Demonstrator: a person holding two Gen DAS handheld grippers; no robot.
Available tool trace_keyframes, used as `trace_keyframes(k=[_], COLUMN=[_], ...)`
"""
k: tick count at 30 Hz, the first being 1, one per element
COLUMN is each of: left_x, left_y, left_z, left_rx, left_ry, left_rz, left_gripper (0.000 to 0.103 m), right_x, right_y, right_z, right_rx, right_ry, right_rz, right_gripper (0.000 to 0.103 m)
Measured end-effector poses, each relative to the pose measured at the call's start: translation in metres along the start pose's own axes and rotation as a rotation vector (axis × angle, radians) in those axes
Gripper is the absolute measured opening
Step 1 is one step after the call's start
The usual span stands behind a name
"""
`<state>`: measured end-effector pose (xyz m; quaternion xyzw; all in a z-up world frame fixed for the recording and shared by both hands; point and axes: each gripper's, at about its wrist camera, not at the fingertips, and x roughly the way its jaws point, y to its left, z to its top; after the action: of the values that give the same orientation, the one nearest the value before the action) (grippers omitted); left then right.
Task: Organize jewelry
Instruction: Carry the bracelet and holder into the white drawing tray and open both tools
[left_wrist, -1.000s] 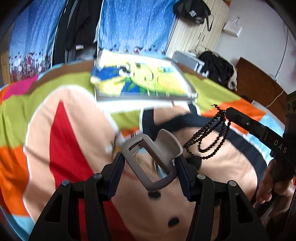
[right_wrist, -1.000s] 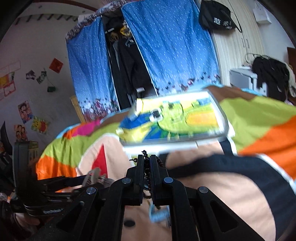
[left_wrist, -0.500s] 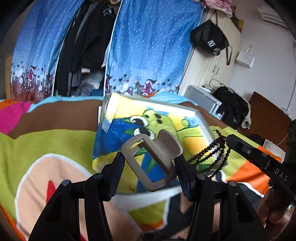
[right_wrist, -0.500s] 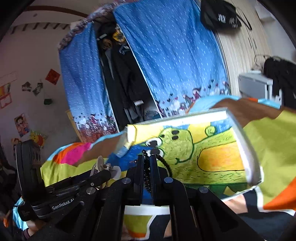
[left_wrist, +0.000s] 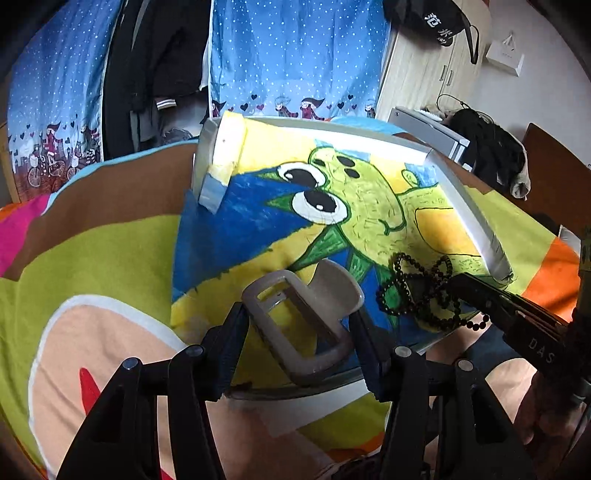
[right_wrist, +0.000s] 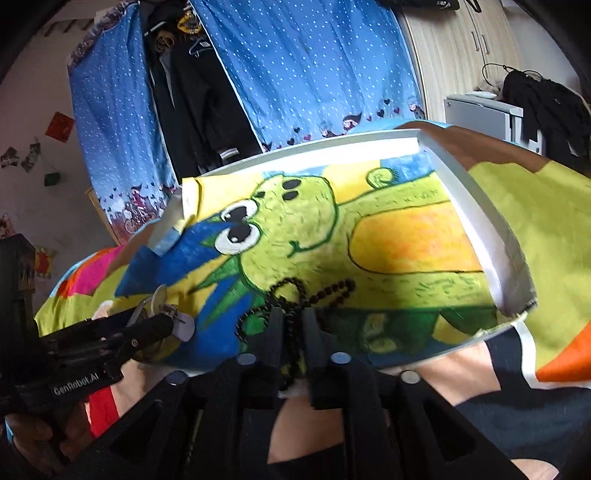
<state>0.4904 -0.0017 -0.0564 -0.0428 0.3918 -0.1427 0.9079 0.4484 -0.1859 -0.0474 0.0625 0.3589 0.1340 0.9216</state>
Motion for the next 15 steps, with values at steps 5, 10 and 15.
trace_keyframes(k=[5,10,15], left_x=[-0.010,-0.036,-0.082], left_y=[0.001,-0.004,-0.013], left_z=[0.002,-0.002,-0.010], left_rx=[-0.053,-0.066,-0.083], left_ry=[-0.013,-0.047,-0.144], left_rz=[-0.043,0.011,0.051], left_gripper=[0.071,0.076,0.087], right_x=[-0.020,-0.063,-0.118], right_y=[-0.008,-0.012,-0.002], right_z=[-0.001,-0.002,-0.010], right_rx=[0.010,0.023,-0.001], right_ry=[-0.027,-0.092,-0.200], right_rz=[-0.045,-0.069,-0.063], right_gripper=[0.052,0.071,0.090])
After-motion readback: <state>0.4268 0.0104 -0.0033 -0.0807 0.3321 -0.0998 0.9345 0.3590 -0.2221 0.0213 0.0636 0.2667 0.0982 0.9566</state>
